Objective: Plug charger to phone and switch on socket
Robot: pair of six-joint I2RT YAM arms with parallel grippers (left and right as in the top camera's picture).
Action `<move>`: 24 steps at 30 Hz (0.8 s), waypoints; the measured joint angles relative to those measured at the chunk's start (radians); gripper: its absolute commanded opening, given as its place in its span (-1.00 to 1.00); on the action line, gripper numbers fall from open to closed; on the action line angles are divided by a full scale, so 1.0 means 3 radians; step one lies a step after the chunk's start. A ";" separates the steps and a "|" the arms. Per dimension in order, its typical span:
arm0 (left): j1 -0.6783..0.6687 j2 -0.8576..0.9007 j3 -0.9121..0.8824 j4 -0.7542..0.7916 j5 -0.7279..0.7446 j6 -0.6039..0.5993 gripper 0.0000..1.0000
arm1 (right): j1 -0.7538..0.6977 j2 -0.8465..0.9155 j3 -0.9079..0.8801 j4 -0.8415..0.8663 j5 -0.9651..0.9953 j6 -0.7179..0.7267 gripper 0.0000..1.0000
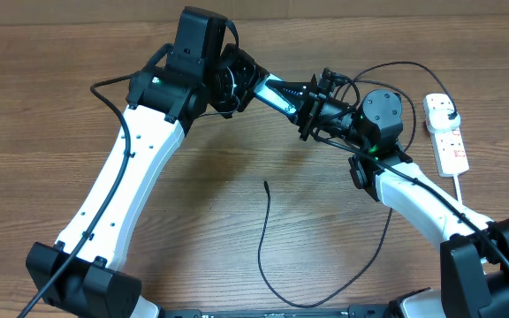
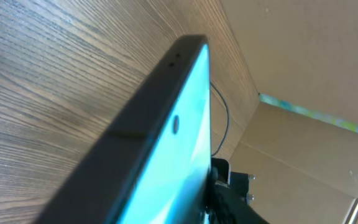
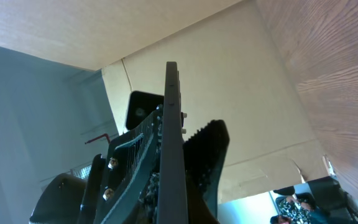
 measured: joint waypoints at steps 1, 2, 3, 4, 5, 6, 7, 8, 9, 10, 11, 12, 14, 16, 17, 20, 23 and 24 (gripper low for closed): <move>0.0000 0.0000 0.0000 0.0000 -0.0003 0.0000 -0.37 | 0.0000 0.0001 0.0000 -0.0001 -0.0004 -0.0003 -0.93; 0.0000 0.0000 0.0000 0.0001 -0.0005 0.0001 -0.31 | 0.0000 0.0001 0.0000 -0.0003 -0.0005 -0.0001 -0.92; -0.0001 0.0000 0.0000 0.0001 -0.0015 0.0011 -0.25 | 0.0000 0.0001 0.0000 -0.0004 -0.0008 -0.0001 -0.93; -0.0009 0.0000 0.0000 0.0000 -0.0041 0.0020 -0.14 | 0.0000 0.0001 0.0000 -0.0005 -0.0015 -0.0003 -0.92; -0.0015 0.0000 0.0000 0.0000 -0.0065 0.0027 -0.03 | 0.0000 0.0003 0.0000 -0.0004 -0.0018 -0.0001 -0.92; -0.0022 0.0000 0.0000 0.0000 -0.0086 0.0029 0.12 | 0.0000 0.0004 0.0000 -0.0005 -0.0024 -0.0001 -0.92; -0.0022 0.0000 0.0000 0.0000 -0.0114 0.0034 0.27 | 0.0000 0.0005 -0.0001 -0.0004 -0.0028 -0.0003 -0.92; -0.0022 0.0000 0.0000 -0.0001 -0.0140 0.0033 0.36 | 0.0000 0.0006 -0.0001 -0.0003 -0.0031 -0.0003 -0.92; -0.0022 0.0000 0.0000 -0.0001 -0.0173 0.0034 0.47 | 0.0000 0.0006 -0.0001 -0.0004 -0.0034 -0.0003 -0.92; -0.0022 0.0000 0.0000 -0.0003 -0.0212 0.0023 0.54 | 0.0000 0.0006 -0.0001 -0.0004 -0.0034 -0.0003 -0.92; -0.0022 0.0000 0.0000 -0.0003 -0.0249 0.0017 0.61 | 0.0000 0.0006 -0.0001 -0.0001 -0.0037 -0.0003 -0.92; -0.0022 0.0000 0.0000 -0.0003 -0.0290 0.0018 0.64 | 0.0000 0.0006 -0.0001 0.0000 -0.0038 -0.0001 -0.92; -0.0022 0.0000 0.0000 -0.0003 -0.0352 0.0025 0.64 | 0.0000 0.0006 -0.0001 0.0000 -0.0043 0.0000 -0.92; -0.0022 0.0000 0.0000 -0.0003 -0.0394 0.0025 0.58 | 0.0001 0.0006 -0.0001 0.0000 -0.0048 -0.0001 -0.92; -0.0022 0.0000 0.0000 -0.0004 -0.0409 0.0025 0.43 | 0.0001 0.0006 -0.0001 0.0001 -0.0048 -0.0001 -0.92; -0.0024 0.0001 0.0000 -0.0017 -0.0458 0.0025 0.24 | 0.0000 0.0006 -0.0003 0.0022 -0.0028 -0.0001 -0.92; -0.0024 0.0014 0.0000 -0.0019 -0.0490 0.0022 0.24 | 0.0000 0.0006 -0.0003 0.0025 -0.0004 -0.0003 -0.92; -0.0024 0.0023 0.0000 -0.0018 -0.0491 0.0022 0.24 | 0.0000 0.0006 -0.0003 0.0023 -0.0001 -0.0001 -0.92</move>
